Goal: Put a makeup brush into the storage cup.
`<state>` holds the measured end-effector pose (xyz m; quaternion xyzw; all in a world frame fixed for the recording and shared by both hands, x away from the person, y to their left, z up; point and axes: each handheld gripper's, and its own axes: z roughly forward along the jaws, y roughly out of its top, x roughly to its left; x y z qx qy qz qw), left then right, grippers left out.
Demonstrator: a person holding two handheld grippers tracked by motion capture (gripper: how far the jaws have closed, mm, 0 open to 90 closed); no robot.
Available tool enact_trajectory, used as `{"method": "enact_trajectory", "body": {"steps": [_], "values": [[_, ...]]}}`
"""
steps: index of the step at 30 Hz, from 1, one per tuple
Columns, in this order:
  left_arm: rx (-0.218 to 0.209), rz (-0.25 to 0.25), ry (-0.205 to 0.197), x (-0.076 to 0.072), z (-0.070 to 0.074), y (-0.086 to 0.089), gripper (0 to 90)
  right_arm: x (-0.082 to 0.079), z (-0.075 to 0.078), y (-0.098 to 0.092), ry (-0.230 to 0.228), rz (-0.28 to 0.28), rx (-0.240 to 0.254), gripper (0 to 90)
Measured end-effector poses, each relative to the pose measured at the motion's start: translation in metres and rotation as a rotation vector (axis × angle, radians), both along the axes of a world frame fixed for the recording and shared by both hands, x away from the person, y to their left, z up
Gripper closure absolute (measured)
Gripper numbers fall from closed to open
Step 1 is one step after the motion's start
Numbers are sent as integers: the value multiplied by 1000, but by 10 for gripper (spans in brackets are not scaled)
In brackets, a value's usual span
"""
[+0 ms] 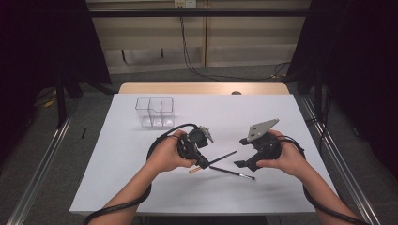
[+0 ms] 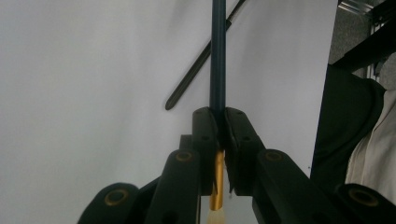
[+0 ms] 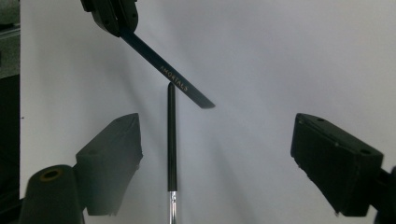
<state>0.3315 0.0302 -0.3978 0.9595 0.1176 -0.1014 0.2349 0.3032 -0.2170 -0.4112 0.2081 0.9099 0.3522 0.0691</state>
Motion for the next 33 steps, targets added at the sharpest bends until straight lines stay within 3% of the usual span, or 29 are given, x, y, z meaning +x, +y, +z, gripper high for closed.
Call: {"method": "enact_trajectory", "body": {"steps": [3,11,13,20,24,29,31,33], "values": [[6,-14,1,1,-1,0,834,1,1,5,10,28,-9,235],[2,-29,-2,0,-1,-4,834,2,5,17,-26,108,-59,378],[1,-28,4,0,-2,-6,834,2,6,20,-25,130,-64,457],[-1,-41,6,0,-3,-9,834,1,7,25,-36,163,-73,520],[5,-50,9,-1,-4,-13,834,-1,7,32,-39,230,-131,648],[4,-66,29,1,-2,-16,834,-3,5,35,-35,246,-156,694],[-8,-45,43,0,-2,-17,834,-3,3,35,-38,259,-169,735],[0,-66,44,2,-1,-19,834,-4,1,34,-33,264,-170,762]]}}
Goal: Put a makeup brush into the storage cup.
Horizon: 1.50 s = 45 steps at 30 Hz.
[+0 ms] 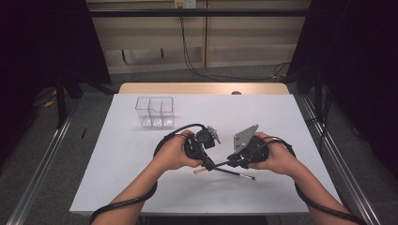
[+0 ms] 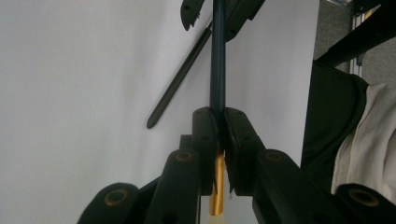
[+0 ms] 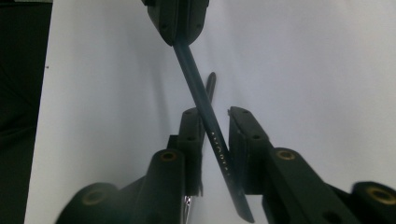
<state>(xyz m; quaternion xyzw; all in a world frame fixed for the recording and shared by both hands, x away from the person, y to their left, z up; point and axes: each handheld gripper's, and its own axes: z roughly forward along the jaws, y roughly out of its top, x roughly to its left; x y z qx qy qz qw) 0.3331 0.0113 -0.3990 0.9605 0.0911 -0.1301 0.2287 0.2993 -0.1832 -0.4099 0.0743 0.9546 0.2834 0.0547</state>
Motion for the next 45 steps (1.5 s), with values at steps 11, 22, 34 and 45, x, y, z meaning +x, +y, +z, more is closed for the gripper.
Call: {"method": "enact_trajectory", "body": {"steps": [11,22,34,45], "values": [[-34,-7,63,5,-1,1,833,-5,-7,-4,-8,45,-19,808],[-111,24,30,7,1,7,822,-8,-15,-4,-1,53,-24,852],[-192,61,-31,9,0,19,623,-8,-17,-9,-6,17,-8,853],[-267,65,-83,9,-2,31,461,-9,-22,-15,-1,-32,5,853]]}}
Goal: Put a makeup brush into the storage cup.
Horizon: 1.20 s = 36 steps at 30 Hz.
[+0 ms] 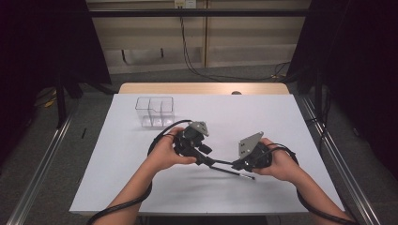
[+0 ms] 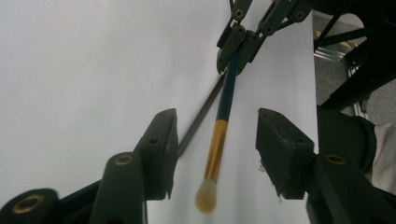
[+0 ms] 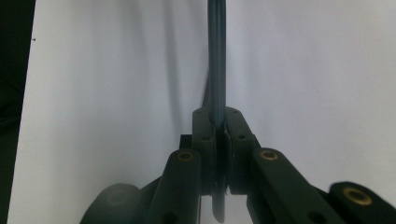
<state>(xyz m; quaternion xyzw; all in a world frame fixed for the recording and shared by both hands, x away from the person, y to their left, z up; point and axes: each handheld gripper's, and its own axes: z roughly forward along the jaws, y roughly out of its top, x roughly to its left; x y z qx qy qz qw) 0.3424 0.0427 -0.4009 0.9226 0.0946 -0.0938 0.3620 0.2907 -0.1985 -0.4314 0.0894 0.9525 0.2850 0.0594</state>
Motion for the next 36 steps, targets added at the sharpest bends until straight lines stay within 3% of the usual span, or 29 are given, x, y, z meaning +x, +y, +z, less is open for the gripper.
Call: {"method": "enact_trajectory", "body": {"steps": [5,8,9,10,15,19,25,32,36], "values": [[-48,21,-1,-1,-1,7,421,-1,-2,-3,-3,-12,7,853],[-75,43,-8,-2,-2,10,320,-1,-3,-4,1,-21,17,852],[-124,67,5,-2,-4,12,274,-1,-3,-5,5,-28,27,852],[-124,67,5,-2,-4,12,250,-1,-3,-5,5,-28,27,852],[-217,107,-12,-3,-8,17,151,-1,-5,-8,8,-45,46,852],[-240,117,-3,-3,-10,19,118,-2,-7,-9,13,-54,66,852],[-316,157,-54,-5,-15,24,68,-3,-9,-8,16,-64,100,852],[-380,211,-57,-5,-20,30,47,-3,-9,-9,10,-81,137,852],[-387,222,-49,-4,-20,30,37,-3,-9,-9,6,-92,158,852]]}}
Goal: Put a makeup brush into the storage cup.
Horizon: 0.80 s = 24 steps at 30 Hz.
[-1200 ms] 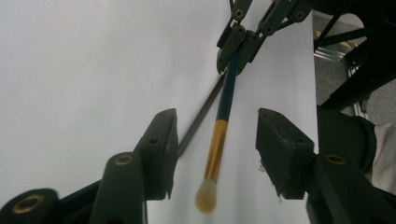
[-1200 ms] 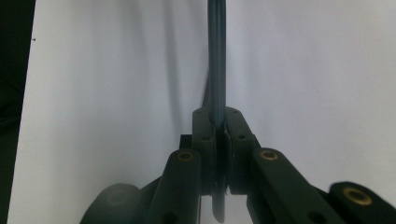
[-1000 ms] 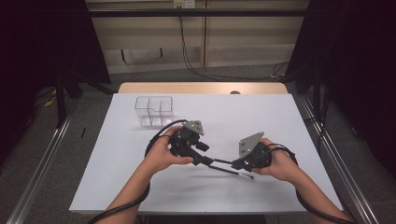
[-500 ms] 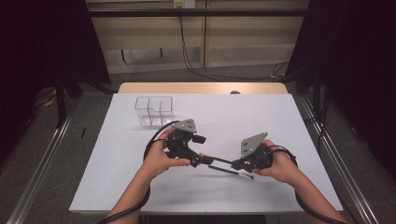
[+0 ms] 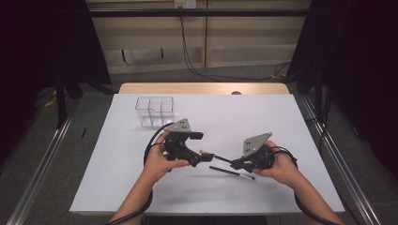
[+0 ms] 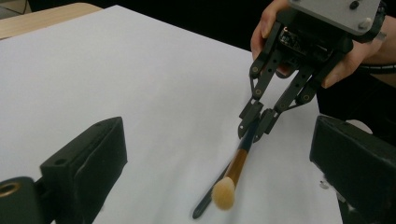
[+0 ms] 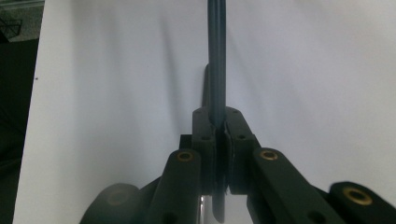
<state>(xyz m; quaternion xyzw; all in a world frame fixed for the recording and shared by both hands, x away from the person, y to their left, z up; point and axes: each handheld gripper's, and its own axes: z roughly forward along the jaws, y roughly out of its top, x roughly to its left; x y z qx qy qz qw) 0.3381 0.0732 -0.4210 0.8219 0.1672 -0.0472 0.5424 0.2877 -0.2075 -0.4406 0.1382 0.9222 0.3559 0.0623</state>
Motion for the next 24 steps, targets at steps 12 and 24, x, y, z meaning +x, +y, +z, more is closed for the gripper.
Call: {"method": "enact_trajectory", "body": {"steps": [12,24], "values": [[-75,42,-4,0,-2,3,38,-2,-4,-4,-1,-81,144,852],[-126,80,-11,1,-3,5,47,-5,-2,1,-15,-126,250,852]]}}
